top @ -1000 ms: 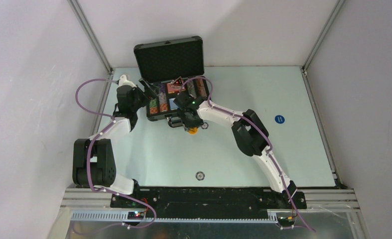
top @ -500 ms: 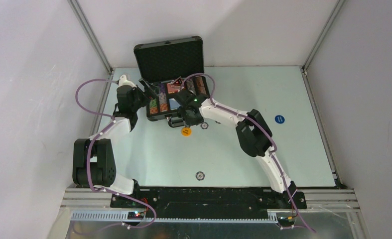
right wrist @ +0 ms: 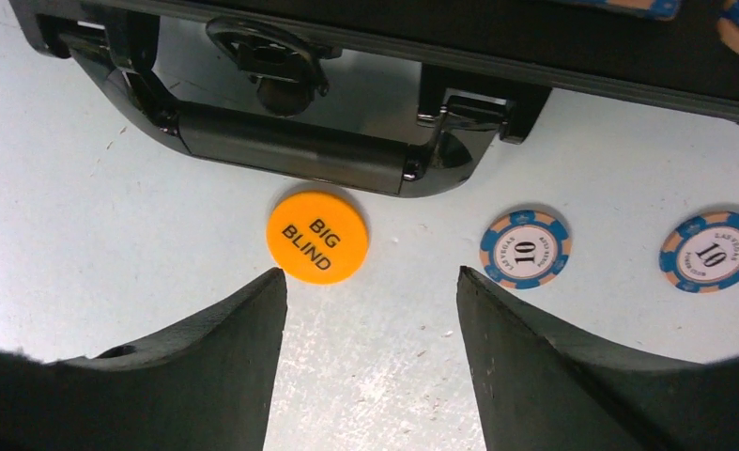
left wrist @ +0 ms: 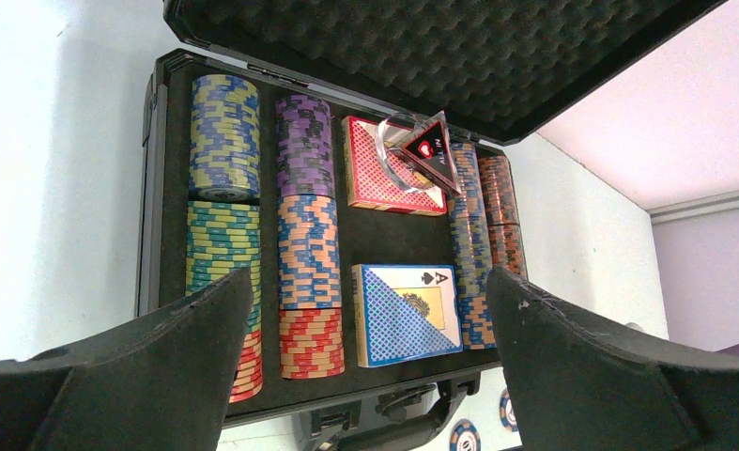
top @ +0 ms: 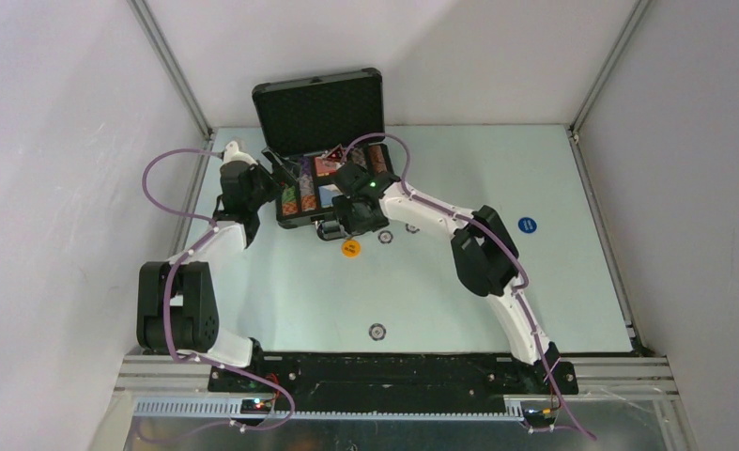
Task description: Pack up texas hold em set
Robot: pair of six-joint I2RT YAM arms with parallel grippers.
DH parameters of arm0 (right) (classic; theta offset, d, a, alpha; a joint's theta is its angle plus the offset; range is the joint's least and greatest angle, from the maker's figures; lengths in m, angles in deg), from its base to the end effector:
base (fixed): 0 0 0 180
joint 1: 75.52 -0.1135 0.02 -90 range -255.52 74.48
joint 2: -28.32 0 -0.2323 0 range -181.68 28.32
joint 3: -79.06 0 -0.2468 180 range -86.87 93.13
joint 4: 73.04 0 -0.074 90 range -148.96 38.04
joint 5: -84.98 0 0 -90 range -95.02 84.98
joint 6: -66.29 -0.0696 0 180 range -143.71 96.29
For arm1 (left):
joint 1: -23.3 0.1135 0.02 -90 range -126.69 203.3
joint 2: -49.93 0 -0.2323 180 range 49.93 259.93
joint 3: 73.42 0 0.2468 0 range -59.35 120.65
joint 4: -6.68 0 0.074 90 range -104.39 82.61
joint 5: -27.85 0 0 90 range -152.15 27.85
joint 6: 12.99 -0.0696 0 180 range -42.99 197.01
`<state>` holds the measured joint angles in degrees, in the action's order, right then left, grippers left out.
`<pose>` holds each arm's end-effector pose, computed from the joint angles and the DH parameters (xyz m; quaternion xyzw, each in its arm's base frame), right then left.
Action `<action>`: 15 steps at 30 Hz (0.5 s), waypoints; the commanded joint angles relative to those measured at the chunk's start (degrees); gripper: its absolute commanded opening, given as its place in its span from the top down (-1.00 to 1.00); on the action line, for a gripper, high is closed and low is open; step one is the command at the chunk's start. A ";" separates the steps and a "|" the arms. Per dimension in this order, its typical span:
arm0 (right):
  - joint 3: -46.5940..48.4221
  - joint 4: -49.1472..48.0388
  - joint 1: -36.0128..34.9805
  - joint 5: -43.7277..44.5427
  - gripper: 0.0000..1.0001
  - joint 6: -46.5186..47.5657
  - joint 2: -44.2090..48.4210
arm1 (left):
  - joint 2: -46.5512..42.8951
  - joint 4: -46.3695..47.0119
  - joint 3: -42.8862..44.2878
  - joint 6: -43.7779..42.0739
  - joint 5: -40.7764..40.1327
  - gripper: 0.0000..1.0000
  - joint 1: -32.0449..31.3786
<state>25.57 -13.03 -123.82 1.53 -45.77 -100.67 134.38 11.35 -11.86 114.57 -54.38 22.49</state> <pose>0.3245 0.3522 0.1564 -0.2069 0.9475 0.0914 0.2260 0.3605 -0.0145 0.2040 -0.2171 0.7796 -0.2440 0.5344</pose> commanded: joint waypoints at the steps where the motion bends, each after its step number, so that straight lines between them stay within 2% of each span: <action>1: 2.29 -0.90 -0.69 -2.17 -0.43 -0.86 -1.37 | 0.00 1.09 2.55 0.16 0.39 -0.97 0.64; 15: 5.28 0.37 -3.04 -1.92 -0.43 -1.14 -6.94 | -0.03 1.06 2.50 0.32 0.49 -0.97 0.64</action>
<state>28.08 -13.29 -126.11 -0.83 -46.29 -106.92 134.38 11.35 -11.86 114.57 -54.38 22.55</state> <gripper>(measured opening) 0.720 0.985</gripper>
